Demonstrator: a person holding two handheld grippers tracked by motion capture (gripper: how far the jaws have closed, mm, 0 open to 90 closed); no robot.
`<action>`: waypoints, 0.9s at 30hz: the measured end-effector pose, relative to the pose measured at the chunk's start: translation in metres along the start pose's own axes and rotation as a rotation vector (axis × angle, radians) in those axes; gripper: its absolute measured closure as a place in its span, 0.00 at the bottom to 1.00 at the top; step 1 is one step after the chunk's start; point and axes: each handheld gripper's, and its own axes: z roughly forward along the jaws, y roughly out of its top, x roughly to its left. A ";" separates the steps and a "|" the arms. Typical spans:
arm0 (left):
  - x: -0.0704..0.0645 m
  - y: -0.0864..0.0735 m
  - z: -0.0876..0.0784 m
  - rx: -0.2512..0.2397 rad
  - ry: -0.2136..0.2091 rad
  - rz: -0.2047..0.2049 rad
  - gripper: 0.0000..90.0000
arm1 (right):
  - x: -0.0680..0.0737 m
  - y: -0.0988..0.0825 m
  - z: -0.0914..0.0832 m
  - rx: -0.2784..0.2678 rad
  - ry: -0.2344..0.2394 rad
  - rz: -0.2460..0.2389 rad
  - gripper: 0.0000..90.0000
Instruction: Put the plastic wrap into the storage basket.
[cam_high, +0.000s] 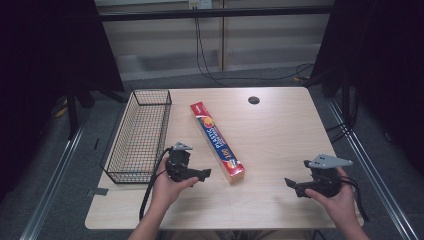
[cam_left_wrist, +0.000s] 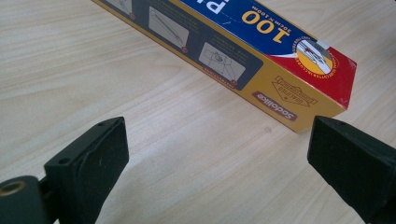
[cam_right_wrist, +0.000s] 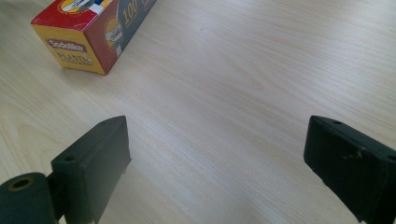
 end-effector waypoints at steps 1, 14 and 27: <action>0.000 0.000 0.000 0.000 0.000 0.000 0.06 | 0.000 0.000 0.000 -0.002 0.001 -0.001 0.08; 0.000 0.004 0.002 -0.001 -0.015 -0.016 0.06 | 0.000 0.000 0.000 -0.002 0.000 0.002 0.08; -0.006 0.028 0.012 0.019 -0.008 -0.030 0.06 | 0.001 0.000 -0.002 -0.003 -0.001 0.007 0.08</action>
